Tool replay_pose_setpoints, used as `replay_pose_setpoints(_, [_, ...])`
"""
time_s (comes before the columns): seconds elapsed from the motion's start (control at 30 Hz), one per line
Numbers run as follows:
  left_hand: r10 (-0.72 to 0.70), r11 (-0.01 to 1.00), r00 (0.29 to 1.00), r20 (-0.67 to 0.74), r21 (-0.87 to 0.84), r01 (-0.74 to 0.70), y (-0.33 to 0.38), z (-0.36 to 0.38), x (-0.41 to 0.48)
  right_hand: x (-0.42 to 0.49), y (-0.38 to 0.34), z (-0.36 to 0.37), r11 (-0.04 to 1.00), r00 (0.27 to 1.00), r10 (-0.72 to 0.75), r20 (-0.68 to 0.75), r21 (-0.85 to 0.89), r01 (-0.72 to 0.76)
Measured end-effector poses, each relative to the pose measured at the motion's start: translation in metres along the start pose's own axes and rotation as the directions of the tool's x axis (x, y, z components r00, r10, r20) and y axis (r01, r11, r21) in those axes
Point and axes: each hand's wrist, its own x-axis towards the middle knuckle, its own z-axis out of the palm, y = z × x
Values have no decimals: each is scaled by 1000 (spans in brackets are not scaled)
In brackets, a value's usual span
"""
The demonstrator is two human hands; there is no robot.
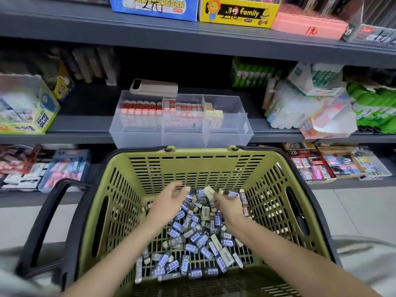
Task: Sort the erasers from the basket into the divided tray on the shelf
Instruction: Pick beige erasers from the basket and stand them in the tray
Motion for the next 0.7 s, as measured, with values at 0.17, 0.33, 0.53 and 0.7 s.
replay_pose_setpoints(0.17, [-191,713,960,206,-643,280,-1,22,-3,-48,4,-3,985,798,-29,602,155,-81])
replay_pose_setpoints(0.33, [-317,655,937,144,-682,326,-2,17,0,13,30,-24,964,984,160,84,-227,-137])
replay_pose_setpoints(0.53, [-471,593,865,172,-664,455,0,8,5,58,44,-21,876,977,53,-209,-460,-145])
replay_pose_setpoints(0.7, [-487,583,848,209,-645,494,-3,9,8,56,50,-4,884,961,2,-278,-448,-131])
